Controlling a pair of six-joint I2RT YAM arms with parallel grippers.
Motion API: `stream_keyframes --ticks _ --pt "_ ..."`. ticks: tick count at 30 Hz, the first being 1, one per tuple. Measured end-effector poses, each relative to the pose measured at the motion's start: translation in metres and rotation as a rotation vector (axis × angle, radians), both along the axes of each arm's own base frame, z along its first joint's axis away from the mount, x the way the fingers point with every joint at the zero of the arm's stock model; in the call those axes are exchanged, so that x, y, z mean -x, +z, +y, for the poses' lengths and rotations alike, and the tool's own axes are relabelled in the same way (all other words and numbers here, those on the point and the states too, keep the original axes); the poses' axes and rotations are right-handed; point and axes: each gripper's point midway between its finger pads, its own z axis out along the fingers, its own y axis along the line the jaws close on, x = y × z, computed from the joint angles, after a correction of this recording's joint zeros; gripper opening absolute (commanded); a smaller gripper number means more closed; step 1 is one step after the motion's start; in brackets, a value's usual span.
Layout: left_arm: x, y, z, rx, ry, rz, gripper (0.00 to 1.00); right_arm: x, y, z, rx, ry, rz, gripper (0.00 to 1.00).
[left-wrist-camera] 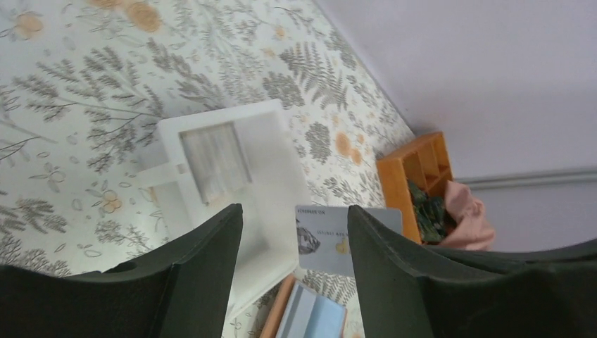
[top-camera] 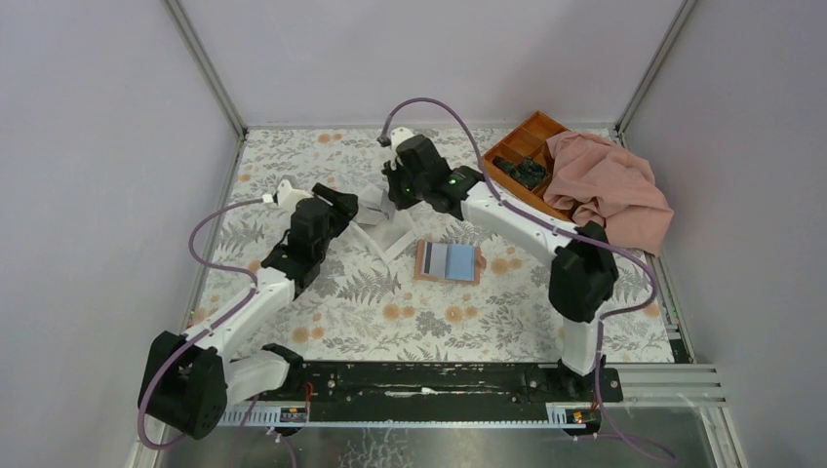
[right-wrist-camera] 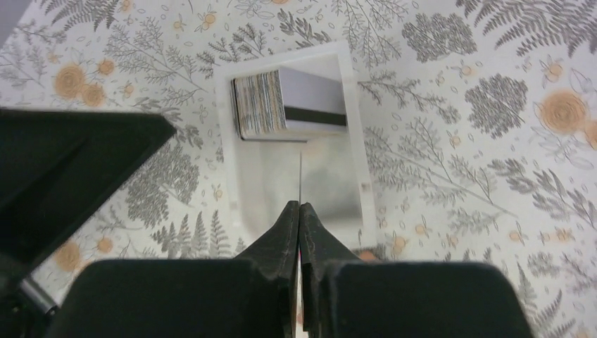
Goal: Put the credit cards into the card holder
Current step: Pick up the credit card from the storage box.
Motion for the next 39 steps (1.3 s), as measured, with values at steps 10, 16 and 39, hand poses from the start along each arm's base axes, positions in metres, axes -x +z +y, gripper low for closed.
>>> stream_keyframes --ticks 10,16,39 --pt "0.021 0.016 -0.046 0.041 -0.345 -0.119 0.62 0.075 0.043 -0.068 -0.124 -0.059 0.016 0.0" --pt "0.044 0.021 -0.094 0.124 -0.657 -0.191 0.56 0.123 0.046 -0.106 -0.203 -0.069 0.05 0.0" --pt "0.139 0.026 -0.181 0.17 -1.324 -0.342 0.49 0.186 0.025 -0.136 -0.431 -0.021 0.295 0.0"
